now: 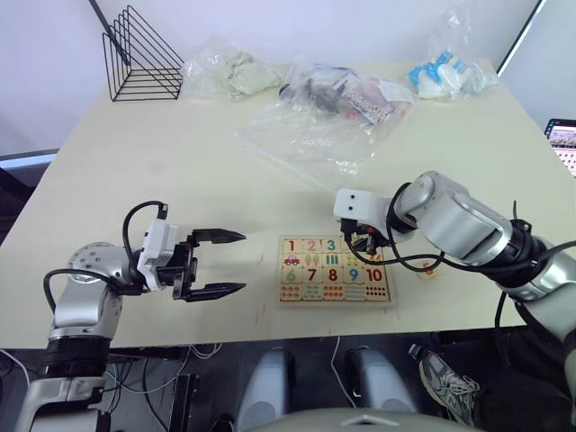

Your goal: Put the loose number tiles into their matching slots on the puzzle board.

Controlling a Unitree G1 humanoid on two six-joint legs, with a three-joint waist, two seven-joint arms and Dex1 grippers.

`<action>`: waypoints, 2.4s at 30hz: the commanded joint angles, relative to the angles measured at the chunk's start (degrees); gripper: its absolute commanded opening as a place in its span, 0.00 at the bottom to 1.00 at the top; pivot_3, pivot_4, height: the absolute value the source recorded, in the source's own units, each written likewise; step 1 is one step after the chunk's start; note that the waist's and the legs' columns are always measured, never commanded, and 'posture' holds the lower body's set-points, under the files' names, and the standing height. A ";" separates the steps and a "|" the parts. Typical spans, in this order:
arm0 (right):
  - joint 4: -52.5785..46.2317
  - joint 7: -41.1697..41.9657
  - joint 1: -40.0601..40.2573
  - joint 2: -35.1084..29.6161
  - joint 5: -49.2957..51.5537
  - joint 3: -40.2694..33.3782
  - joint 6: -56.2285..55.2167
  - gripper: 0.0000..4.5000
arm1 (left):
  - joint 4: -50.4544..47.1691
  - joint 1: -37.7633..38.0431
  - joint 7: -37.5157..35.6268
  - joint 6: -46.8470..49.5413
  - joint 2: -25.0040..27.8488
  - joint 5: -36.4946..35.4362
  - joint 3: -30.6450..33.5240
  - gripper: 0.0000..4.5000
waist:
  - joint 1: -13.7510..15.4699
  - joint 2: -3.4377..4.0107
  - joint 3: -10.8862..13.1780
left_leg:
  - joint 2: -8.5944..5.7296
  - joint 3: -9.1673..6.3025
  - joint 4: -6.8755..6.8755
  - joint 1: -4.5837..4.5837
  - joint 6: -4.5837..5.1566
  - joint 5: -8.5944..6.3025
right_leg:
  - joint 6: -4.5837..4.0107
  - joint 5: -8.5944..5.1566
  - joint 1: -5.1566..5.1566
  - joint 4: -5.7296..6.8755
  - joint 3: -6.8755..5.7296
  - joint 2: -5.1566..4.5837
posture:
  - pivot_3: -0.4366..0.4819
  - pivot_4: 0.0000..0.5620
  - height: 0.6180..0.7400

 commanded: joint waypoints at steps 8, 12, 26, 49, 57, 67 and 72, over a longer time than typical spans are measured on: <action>-0.51 0.33 -1.34 -1.27 0.88 0.39 -1.32 0.19 | -2.07 0.54 -0.72 -0.55 0.66 -0.77 0.55 1.00 | -0.01 0.00 0.00 | 0.00 0.00 0.00 0.00 0.00 0.00 | 0.00 0.00 0.00 0.00 0.00 0.00 | 0.48 0.27 1.00; -0.66 0.59 -1.47 -1.34 1.22 0.61 -1.43 0.19 | -2.06 0.68 -0.86 -0.50 0.72 -0.92 0.63 1.00 | -0.01 0.00 0.00 | 0.00 0.00 0.00 0.00 0.00 0.00 | 0.00 0.00 0.00 0.00 0.00 0.00 | 0.48 0.27 1.00; -0.77 0.32 -0.91 -1.46 1.17 0.93 -2.72 0.37 | -1.71 0.67 -1.12 -0.74 0.65 -0.82 0.50 1.00 | -0.01 0.00 0.00 | 0.00 -0.01 0.00 0.00 0.00 0.00 | 0.00 0.00 0.00 0.00 0.00 0.00 | 0.48 0.27 1.00; -0.52 1.04 4.35 -4.75 5.74 -10.99 -9.25 0.99 | -0.55 0.25 -1.75 -1.66 0.42 -0.74 0.15 1.00 | 0.10 0.00 0.00 | 0.00 0.01 0.00 -0.02 0.00 0.00 | 0.00 0.00 0.01 -0.02 -0.01 -0.01 | 0.48 0.27 1.00; 2.37 2.04 13.90 -4.98 8.15 -20.91 -24.84 0.40 | -0.78 -0.07 -1.63 -1.37 0.36 -0.76 -0.16 1.00 | 0.12 -0.01 0.00 | 0.00 0.07 0.00 -0.01 0.00 0.00 | 0.00 0.00 0.05 -0.02 -0.03 0.01 | 0.48 0.27 1.00; 12.53 4.48 20.91 -1.79 8.56 -27.09 -46.30 0.01 | -1.06 -0.28 -1.35 -1.03 0.52 -0.79 -0.18 1.00 | 0.13 -0.03 -0.01 | -0.01 0.11 0.00 0.02 0.00 0.00 | 0.00 0.00 0.11 -0.03 -0.06 0.02 | 0.48 0.27 1.00; 18.00 5.04 22.72 -0.51 6.52 -27.48 -56.43 0.01 | -1.18 -0.28 -1.24 -0.95 0.57 -0.78 -0.14 1.00 | 0.13 -0.03 -0.01 | -0.02 0.13 0.01 0.04 0.00 0.00 | 0.01 0.00 0.13 -0.02 -0.05 0.02 | 0.48 0.27 1.00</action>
